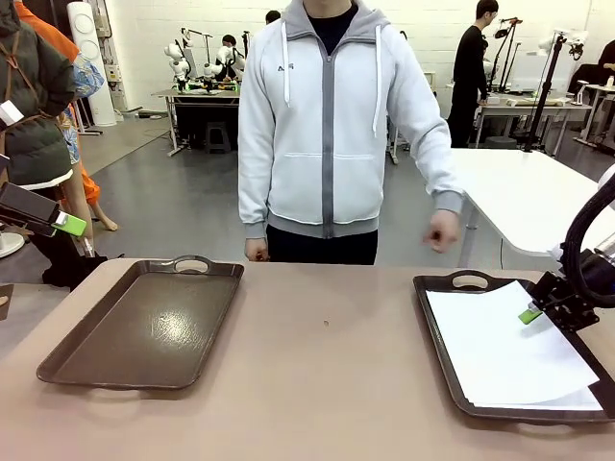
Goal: Sort the A4 documents.
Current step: Place the A4 Paper in the designated Handle tray.
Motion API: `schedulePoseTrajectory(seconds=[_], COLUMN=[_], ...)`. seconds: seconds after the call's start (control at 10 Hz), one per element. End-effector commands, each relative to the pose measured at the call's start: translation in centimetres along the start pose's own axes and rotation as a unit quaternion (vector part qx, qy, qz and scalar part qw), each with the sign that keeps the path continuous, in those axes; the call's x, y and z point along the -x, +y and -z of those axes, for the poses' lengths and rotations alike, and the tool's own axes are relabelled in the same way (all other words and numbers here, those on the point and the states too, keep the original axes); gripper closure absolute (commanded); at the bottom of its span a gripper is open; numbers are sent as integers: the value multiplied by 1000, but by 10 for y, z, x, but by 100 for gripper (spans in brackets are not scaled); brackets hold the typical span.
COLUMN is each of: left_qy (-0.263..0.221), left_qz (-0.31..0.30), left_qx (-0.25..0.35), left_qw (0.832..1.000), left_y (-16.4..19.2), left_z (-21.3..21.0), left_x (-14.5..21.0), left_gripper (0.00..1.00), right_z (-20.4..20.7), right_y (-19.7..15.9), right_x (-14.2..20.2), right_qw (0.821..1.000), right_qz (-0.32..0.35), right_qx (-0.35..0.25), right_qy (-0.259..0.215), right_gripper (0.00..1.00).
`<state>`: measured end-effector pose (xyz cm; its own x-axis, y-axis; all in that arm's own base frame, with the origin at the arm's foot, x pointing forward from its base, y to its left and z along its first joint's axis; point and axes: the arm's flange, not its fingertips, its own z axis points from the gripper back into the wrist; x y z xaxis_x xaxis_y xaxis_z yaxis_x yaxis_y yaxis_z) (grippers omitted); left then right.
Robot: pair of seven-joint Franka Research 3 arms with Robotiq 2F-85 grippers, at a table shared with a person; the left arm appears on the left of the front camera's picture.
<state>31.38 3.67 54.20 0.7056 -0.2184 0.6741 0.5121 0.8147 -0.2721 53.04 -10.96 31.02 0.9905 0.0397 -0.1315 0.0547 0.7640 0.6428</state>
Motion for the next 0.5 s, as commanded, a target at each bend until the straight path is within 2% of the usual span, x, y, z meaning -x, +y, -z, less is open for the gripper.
schedulePoseTrajectory(seconds=[0.0, 0.1, 0.2, 0.4], left_qy=[-3, -3, -3, -3], left_qz=[3, 3, 3, 3], left_qx=[11, 11, 11, 11], left_qw=[1000, 1000, 1000, 1000], left_y=[1, 1, 1, 1], left_z=[0, 0, 0, 0], left_x=[0, 0, 0, 0], left_gripper=[0, 0, 0, 0], right_z=[0, -2, -4, -7], right_y=[7, 8, 9, 12], right_x=[10, 11, 12, 15], right_qw=[998, 997, 996, 995], right_qz=[26, 32, 38, 40], right_qx=[51, 67, 79, 91], right_qy=[-2, -5, -9, -15], right_gripper=[22, 18, 3, 0])
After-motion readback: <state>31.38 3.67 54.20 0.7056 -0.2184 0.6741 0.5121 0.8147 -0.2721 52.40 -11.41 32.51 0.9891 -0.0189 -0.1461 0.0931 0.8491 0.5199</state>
